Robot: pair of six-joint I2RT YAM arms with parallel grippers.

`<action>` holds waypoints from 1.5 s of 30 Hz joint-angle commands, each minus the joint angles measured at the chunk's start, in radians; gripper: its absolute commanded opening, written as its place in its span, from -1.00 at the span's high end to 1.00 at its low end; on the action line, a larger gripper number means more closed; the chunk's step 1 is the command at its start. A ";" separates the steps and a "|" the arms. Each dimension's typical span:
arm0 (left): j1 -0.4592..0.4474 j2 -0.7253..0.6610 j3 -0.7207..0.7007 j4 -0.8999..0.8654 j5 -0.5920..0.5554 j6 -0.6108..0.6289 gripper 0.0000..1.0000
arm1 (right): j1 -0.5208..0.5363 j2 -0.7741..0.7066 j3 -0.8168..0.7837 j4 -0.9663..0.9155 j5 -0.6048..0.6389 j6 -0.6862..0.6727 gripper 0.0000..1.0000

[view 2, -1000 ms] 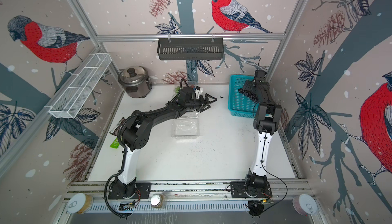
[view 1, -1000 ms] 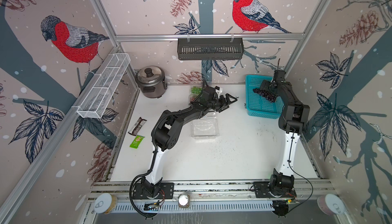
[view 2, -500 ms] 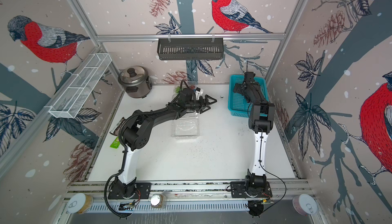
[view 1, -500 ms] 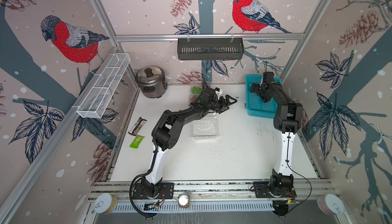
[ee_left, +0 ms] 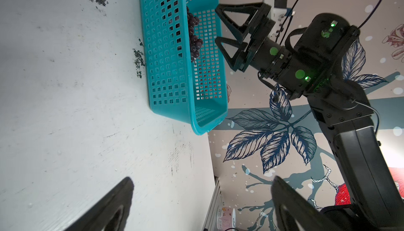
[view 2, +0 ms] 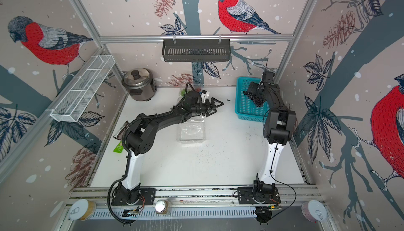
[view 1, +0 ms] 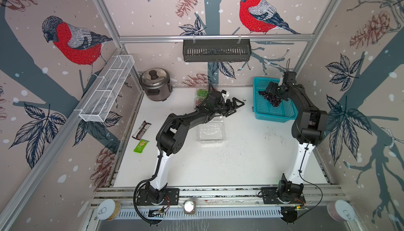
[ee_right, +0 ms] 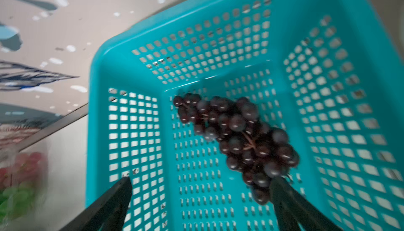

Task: Pack grapes into containers
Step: Pick up the grape from the basket.

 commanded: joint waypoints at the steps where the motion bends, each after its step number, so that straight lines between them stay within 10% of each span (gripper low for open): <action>1: 0.003 -0.011 0.001 0.045 0.020 -0.006 -0.94 | -0.021 -0.046 -0.076 0.041 0.049 0.053 -0.99; 19: 0.004 0.002 0.006 0.039 0.023 -0.001 -0.93 | -0.044 -0.017 -0.220 0.112 0.135 0.084 0.11; 45: 0.017 0.023 0.000 0.049 0.026 -0.013 -0.94 | -0.054 0.049 -0.203 0.186 0.049 0.107 0.85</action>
